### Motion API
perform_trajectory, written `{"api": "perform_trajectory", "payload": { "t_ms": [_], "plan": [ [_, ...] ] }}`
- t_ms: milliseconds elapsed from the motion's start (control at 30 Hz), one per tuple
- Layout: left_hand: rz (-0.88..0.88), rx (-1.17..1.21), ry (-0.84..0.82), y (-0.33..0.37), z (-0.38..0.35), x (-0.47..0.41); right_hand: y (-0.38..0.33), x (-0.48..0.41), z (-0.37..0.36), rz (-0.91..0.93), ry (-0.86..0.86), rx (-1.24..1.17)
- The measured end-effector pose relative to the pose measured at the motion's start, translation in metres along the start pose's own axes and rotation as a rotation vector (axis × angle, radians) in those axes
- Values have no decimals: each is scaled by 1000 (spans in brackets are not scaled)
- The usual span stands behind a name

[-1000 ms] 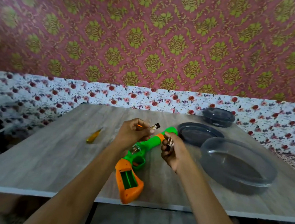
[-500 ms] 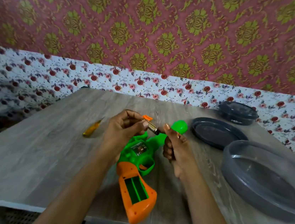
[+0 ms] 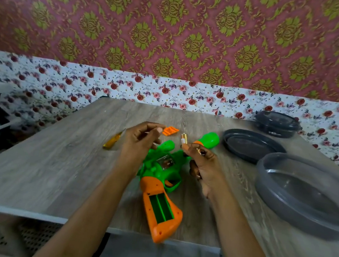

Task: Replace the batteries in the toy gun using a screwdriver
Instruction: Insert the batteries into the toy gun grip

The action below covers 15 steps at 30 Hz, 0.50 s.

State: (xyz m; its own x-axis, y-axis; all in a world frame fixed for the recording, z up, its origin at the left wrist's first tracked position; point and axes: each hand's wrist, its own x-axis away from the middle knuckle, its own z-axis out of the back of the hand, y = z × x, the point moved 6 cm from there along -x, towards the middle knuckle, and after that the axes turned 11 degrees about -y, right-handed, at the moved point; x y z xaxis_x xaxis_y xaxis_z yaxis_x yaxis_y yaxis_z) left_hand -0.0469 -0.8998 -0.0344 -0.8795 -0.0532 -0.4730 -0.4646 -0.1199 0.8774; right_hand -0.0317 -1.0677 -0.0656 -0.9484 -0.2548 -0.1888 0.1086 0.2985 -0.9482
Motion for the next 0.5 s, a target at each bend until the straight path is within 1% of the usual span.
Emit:
{"api": "perform_trajectory", "payload": {
  "t_ms": [33, 100, 200, 267, 333, 367, 433, 500],
  "plan": [
    [6, -100, 52, 0, 7, 2, 1, 0, 2, -4, 22, -7],
    [42, -296, 102, 1, 17, 7, 2, 3, 4, -17, 50, -2],
    [178, -572, 30, 2, 28, 14, -1, 9, -1, -21, 54, 36],
    [327, -657, -43, -2, 36, 20, -4, 13, -5, -8, 38, 77],
    [459, -655, -105, -6, 42, 27, -6, 18, -9, -9, 31, 128],
    [522, -598, -129, -8, 43, 33, -6, 20, -10, -7, 34, 141],
    [624, -403, -161, -10, 37, 46, -7, 27, -13, 0, 47, 145],
    [682, -262, -202, -13, 27, 52, -5, 34, -14, 8, 58, 164]
  ]
}}
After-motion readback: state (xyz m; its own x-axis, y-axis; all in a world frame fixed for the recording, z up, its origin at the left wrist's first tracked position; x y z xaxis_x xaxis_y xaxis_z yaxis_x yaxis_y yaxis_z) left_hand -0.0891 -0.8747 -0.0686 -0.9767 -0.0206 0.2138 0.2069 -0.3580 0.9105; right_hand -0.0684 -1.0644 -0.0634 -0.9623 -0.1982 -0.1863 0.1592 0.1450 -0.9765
